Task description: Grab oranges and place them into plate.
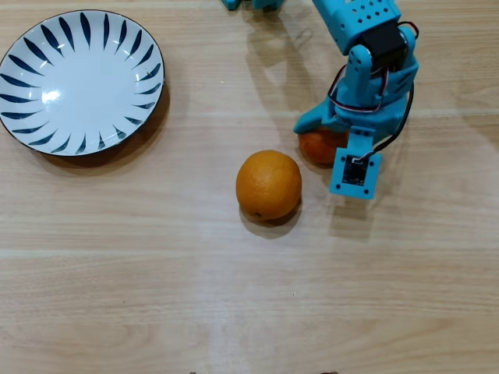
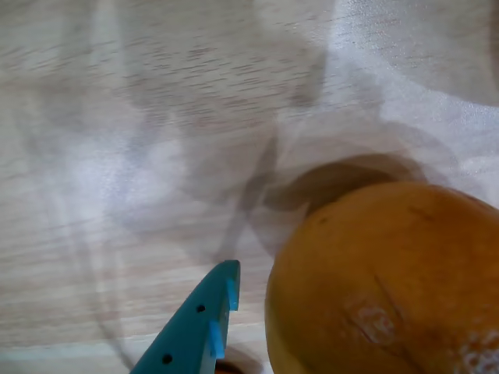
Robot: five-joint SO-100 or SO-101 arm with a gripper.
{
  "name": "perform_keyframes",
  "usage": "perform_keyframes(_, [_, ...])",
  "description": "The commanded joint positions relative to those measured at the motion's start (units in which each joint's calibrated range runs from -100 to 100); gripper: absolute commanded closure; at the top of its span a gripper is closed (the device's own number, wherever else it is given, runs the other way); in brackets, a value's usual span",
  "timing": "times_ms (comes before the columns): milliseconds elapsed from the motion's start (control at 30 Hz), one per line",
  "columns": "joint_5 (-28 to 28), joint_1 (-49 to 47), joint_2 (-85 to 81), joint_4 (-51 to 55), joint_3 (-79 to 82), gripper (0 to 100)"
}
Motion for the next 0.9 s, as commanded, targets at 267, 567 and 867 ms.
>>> perform_keyframes(267, [0.94, 1.45, 0.17, -1.67, 5.35, 61])
perform_keyframes(567, [1.04, 1.94, 0.08, -1.67, 5.26, 65])
perform_keyframes(867, [1.09, 2.02, -2.96, 2.97, 5.08, 75])
